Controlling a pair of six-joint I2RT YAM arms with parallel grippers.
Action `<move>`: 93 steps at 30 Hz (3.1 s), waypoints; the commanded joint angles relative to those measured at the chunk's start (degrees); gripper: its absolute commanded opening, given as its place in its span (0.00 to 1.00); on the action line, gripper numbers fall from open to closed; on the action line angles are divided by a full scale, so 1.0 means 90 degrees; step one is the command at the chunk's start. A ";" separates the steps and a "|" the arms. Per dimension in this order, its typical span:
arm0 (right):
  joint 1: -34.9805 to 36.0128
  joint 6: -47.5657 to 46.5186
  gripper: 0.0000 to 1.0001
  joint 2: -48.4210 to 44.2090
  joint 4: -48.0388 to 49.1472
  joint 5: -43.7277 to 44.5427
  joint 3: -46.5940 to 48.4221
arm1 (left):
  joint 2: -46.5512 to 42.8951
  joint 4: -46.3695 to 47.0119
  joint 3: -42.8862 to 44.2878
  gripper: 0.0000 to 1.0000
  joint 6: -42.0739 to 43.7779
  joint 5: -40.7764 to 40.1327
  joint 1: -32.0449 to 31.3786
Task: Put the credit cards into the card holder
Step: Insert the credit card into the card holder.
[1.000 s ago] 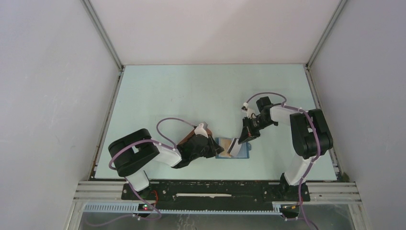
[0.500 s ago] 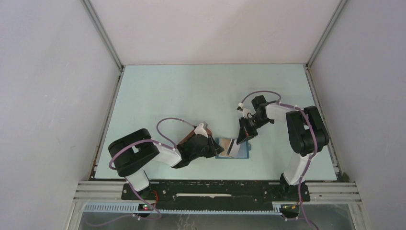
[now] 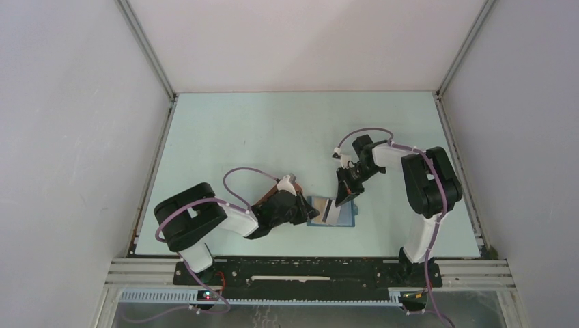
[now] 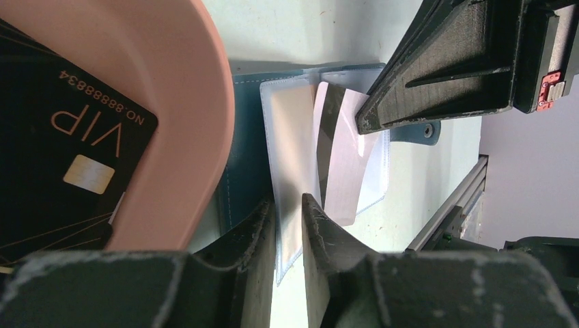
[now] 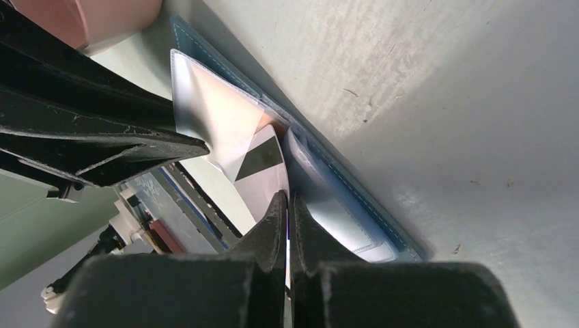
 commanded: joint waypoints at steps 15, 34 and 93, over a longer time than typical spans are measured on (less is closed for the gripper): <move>0.0398 -0.0168 0.00 0.0559 -0.0607 0.0641 0.0449 | 0.0162 -0.0697 0.0064 0.26 0.0280 -0.0098 0.0124; 0.0539 -0.0132 0.00 0.0939 -0.0709 0.0504 0.0745 | 0.0246 -0.0696 0.0136 0.26 0.0313 0.0003 0.0134; 0.0237 -0.0749 0.57 0.0004 -0.0596 0.0486 0.1032 | 0.0558 -0.0501 0.0182 0.00 0.0470 0.0345 0.0192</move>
